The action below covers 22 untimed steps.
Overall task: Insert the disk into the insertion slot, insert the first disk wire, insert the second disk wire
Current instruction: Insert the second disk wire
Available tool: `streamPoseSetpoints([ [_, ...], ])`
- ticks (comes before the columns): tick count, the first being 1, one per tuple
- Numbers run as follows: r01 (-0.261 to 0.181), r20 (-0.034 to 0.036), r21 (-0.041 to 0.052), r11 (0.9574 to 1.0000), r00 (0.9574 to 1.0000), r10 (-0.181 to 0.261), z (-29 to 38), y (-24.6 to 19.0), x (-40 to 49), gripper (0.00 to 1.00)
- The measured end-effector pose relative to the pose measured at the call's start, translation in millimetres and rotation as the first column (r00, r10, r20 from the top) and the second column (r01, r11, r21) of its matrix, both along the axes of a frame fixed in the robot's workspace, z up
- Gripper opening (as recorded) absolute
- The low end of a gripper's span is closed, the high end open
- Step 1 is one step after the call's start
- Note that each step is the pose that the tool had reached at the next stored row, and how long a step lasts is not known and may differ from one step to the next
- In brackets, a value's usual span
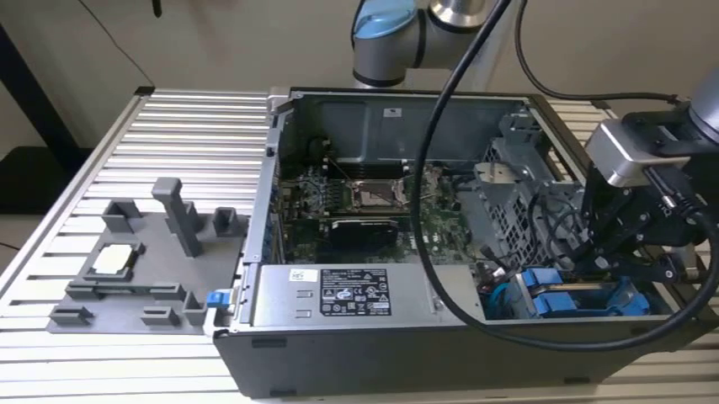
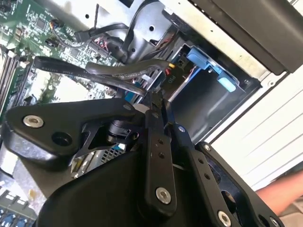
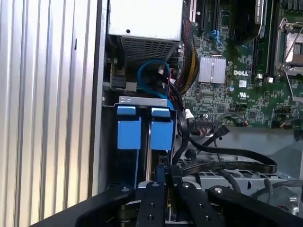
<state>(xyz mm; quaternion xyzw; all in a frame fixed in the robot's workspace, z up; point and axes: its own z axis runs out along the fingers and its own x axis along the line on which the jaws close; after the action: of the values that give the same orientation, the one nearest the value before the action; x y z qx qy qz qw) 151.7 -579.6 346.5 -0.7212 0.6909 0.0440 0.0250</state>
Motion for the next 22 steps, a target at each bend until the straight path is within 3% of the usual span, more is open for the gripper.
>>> streamPoseSetpoints([
  [14,0.004,0.0038,0.0003,1.0,1.0,-0.004,-4.8,2.4,2.9,0.16],
  [22,0.004,0.0044,0.0008,1.0,1.0,-0.004,-11.1,2.5,3.0,0.17],
])
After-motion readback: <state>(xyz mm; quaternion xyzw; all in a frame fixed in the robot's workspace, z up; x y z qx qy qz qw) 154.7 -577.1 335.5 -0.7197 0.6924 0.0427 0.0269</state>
